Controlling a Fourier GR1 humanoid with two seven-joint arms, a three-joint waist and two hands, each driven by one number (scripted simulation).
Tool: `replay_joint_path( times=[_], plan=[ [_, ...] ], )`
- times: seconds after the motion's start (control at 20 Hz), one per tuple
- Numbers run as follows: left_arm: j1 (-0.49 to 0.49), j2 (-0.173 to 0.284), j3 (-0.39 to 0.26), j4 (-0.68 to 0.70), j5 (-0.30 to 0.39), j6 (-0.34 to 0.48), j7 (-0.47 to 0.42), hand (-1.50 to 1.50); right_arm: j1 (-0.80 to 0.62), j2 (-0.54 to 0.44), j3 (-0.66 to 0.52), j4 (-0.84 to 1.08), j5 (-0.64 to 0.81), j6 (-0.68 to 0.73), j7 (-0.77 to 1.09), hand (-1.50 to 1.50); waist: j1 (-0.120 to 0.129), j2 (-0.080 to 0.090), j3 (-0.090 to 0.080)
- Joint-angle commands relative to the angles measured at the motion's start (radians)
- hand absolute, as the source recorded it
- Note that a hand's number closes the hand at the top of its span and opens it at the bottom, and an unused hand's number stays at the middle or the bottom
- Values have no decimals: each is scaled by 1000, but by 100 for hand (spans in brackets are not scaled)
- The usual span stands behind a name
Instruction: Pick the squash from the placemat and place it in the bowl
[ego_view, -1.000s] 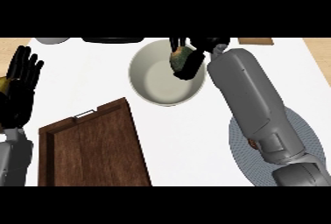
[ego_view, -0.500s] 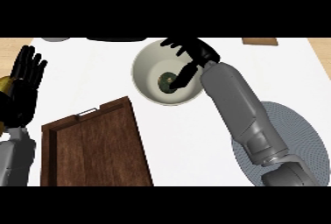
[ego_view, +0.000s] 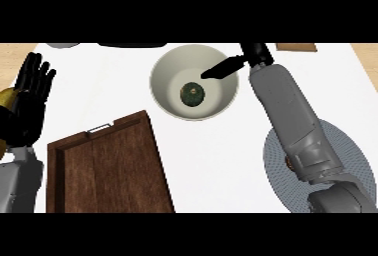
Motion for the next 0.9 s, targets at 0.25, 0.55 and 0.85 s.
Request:
replay_joint_path(
  times=[0.25,0.55,0.85],
  plan=[
    [4,-8,-12,-2,-3,-11,-15,0,-14,-238,-179,128,-134,63,-76,-150,4,6,1],
    [-59,62,46,2,43,-35,51,0,28,-408,-236,203,-185,226,-203,-150,15,10,2],
    [-32,-2,-3,11,7,-14,-16,0,118,-536,-265,272,-203,357,-319,-150,28,22,4]
  ],
)
